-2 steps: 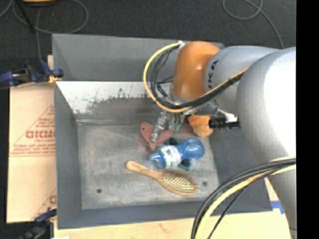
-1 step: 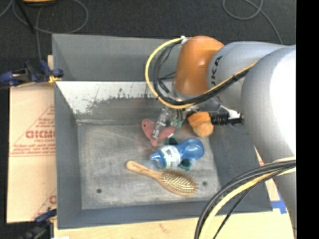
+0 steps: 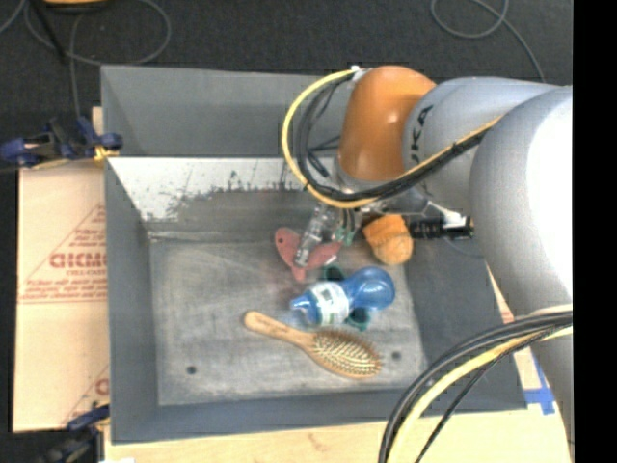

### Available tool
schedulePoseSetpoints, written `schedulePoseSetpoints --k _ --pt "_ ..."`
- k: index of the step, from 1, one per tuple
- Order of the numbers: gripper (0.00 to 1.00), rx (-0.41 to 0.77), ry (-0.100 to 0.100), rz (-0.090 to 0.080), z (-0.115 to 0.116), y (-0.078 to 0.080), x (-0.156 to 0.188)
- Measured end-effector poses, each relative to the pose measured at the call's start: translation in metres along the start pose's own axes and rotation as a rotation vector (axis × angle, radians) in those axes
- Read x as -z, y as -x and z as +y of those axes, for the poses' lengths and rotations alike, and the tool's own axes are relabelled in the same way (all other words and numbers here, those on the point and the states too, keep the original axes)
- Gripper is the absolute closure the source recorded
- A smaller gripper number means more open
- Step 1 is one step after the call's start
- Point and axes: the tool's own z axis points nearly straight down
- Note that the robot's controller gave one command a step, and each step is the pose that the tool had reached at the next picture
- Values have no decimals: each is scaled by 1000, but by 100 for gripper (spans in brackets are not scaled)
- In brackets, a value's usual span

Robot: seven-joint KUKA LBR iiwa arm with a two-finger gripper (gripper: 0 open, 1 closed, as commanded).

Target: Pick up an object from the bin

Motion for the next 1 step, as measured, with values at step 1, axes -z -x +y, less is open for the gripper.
schedulePoseSetpoints --k 1 --pt "100 0 -1 1 0 0 1"
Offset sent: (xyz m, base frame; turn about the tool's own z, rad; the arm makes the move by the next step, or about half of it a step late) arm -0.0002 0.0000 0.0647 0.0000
